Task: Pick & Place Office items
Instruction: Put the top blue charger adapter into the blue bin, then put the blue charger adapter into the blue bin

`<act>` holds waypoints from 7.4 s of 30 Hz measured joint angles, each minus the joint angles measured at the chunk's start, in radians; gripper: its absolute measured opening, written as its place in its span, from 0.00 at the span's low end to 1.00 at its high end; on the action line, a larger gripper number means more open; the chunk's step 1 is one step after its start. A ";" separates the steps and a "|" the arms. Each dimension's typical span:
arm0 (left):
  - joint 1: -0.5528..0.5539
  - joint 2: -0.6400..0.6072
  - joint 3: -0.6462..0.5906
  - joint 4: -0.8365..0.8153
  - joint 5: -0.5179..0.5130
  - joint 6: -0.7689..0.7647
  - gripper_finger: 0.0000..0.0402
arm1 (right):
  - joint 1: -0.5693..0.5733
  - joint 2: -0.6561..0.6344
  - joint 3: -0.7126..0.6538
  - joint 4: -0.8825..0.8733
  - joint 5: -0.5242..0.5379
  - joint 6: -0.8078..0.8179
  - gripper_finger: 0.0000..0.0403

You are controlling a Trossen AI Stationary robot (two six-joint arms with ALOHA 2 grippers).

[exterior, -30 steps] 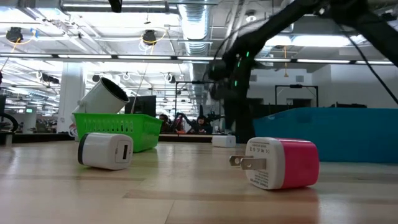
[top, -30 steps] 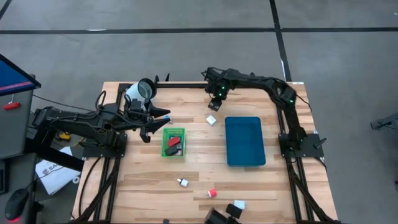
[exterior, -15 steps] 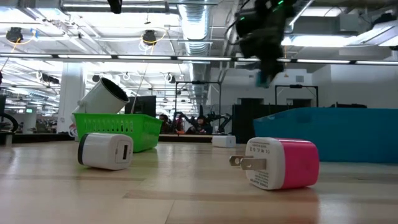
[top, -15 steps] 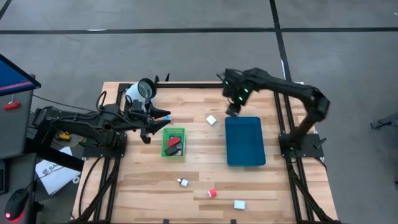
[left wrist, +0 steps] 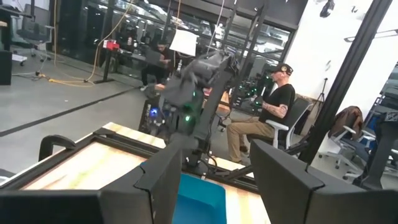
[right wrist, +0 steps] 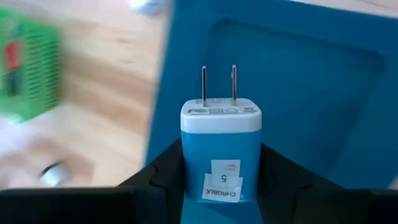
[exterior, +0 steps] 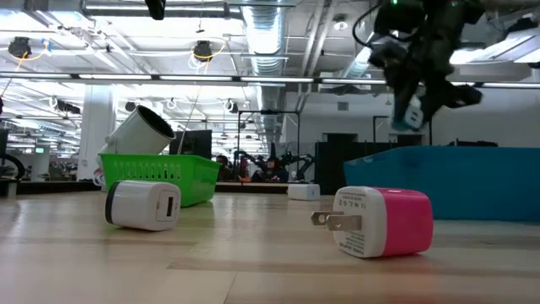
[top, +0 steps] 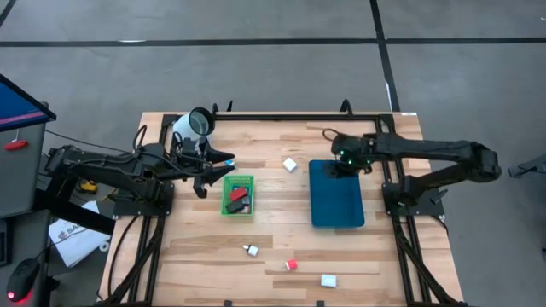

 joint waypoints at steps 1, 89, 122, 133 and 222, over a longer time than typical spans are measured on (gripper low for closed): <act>0.000 0.000 0.000 0.000 0.000 0.000 0.46 | 0.010 0.005 -0.012 -0.013 0.019 0.019 0.34; 0.155 0.185 0.275 -0.943 -0.230 0.322 0.54 | 0.041 0.375 0.648 0.082 0.139 -0.498 0.45; 0.563 0.819 0.371 -1.046 0.184 1.260 0.58 | 0.168 0.118 0.647 -0.030 0.335 -0.359 0.49; 0.565 0.890 0.371 -1.000 0.186 1.260 0.58 | 0.169 0.119 0.647 -0.030 0.340 -0.359 0.49; 0.231 1.412 0.994 -0.257 0.275 0.055 0.39 | 0.385 -0.176 0.530 -0.361 0.628 -0.183 0.49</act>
